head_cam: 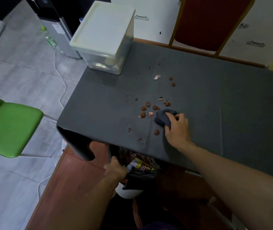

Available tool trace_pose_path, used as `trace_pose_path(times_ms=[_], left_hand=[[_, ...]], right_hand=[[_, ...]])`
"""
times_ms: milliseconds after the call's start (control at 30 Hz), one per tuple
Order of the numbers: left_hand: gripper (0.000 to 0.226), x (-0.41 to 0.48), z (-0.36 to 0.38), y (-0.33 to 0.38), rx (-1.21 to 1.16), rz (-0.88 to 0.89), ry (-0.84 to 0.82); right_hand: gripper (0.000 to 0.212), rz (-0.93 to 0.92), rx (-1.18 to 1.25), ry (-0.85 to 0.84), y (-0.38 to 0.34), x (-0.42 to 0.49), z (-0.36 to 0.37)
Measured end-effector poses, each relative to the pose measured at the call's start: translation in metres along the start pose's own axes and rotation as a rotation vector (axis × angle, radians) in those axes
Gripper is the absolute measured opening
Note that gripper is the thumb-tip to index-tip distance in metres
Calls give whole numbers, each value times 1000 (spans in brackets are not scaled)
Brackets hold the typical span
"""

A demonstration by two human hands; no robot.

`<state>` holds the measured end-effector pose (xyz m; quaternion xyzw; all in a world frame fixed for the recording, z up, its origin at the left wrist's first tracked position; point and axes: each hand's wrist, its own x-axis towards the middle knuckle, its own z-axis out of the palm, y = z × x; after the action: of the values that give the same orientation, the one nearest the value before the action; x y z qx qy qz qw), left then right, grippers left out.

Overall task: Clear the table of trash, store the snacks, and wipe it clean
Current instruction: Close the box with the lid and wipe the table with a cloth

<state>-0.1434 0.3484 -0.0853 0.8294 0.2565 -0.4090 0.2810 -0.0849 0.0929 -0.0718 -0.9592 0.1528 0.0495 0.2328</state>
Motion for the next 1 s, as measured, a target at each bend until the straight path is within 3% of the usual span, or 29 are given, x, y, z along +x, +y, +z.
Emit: trace_pose_path(times_ms=[100,233,533,800,933,1000], left_hand=[[66,-3,2,4,0,-5,5],[50,-10,2,17,-11,4,55],[51,-13,6,16,-37,5,67],[49,-10,4,5,-57,5,51],[61,-8,1,-1,-79,6,14],[64,-6,-2,-6,-81,12,5]], right_hand=[[50,-26,-31,-45,2,-1,0],[51,-44,-22,-75,3,1,-4],[51,-32,-11,-97,0,-2,-4],[52,-435,17,-329,-9,-23,9],[46,-262,75,-126,-11,-12,14],[47,-199,12,-102,-14,-11,17]])
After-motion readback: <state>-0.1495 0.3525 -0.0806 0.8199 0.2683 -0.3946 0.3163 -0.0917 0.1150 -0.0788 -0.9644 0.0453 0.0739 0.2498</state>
